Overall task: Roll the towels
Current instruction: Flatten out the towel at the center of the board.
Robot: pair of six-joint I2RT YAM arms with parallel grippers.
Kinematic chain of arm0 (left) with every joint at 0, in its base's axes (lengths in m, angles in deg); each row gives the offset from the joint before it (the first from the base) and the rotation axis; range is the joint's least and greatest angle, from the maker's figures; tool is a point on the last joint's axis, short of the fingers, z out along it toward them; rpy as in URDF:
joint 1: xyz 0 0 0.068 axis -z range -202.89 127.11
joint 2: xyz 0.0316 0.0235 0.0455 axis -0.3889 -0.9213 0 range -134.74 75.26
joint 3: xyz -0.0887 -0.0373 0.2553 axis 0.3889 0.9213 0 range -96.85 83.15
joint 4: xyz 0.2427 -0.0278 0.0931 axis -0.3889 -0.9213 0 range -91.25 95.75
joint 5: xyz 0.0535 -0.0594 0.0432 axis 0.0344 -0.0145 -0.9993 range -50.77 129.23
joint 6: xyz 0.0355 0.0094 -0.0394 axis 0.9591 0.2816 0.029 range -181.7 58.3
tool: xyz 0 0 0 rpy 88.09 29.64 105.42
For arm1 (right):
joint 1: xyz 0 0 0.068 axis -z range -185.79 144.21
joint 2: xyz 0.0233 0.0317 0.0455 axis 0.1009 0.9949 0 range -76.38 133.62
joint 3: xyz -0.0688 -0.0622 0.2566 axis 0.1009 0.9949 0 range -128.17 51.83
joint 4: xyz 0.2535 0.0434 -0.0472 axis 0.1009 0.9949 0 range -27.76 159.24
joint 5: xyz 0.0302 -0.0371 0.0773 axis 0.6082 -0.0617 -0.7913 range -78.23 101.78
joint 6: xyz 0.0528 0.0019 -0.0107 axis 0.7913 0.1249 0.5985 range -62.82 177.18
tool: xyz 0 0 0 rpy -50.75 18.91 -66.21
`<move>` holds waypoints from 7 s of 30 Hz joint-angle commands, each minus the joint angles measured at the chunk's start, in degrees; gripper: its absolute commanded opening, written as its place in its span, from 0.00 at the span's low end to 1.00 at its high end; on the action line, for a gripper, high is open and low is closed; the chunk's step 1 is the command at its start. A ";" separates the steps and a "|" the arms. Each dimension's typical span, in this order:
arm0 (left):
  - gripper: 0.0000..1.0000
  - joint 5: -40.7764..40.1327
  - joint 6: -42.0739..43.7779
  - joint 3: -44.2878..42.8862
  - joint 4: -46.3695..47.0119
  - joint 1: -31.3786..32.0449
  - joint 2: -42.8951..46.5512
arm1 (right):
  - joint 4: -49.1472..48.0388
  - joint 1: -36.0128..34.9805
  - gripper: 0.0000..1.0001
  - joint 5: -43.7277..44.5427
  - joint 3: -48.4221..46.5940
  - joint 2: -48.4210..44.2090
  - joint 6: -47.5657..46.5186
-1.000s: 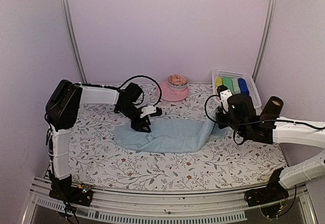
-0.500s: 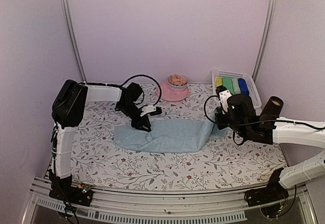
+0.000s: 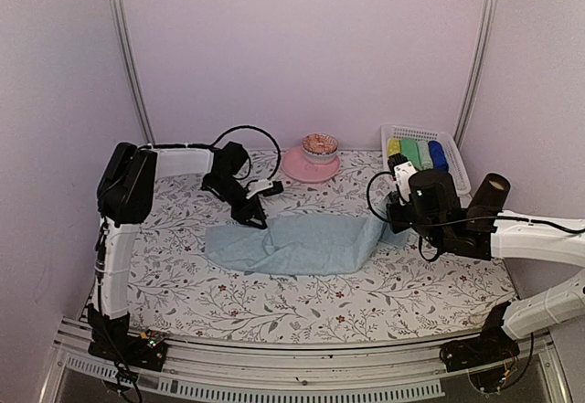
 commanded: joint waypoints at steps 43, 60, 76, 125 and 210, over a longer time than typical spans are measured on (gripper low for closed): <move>0.22 1.23 1.47 7.81 1.95 2.12 2.08 | -1.63 -0.41 0.02 -0.07 0.38 0.84 0.01; 0.00 -2.21 -2.19 22.89 15.57 1.84 26.24 | -1.63 -0.35 0.02 -0.09 0.43 0.96 -0.08; 0.27 -16.71 -0.75 54.75 38.75 6.72 43.22 | -1.73 -0.37 0.02 -1.15 0.41 1.26 0.27; 0.53 -10.35 4.86 42.34 31.32 6.41 39.13 | -1.87 -0.41 0.02 -3.91 0.11 2.60 -0.18; 0.00 -45.42 -18.16 32.98 40.90 -22.37 24.89 | -5.52 17.01 0.02 -18.83 -43.01 49.96 -15.57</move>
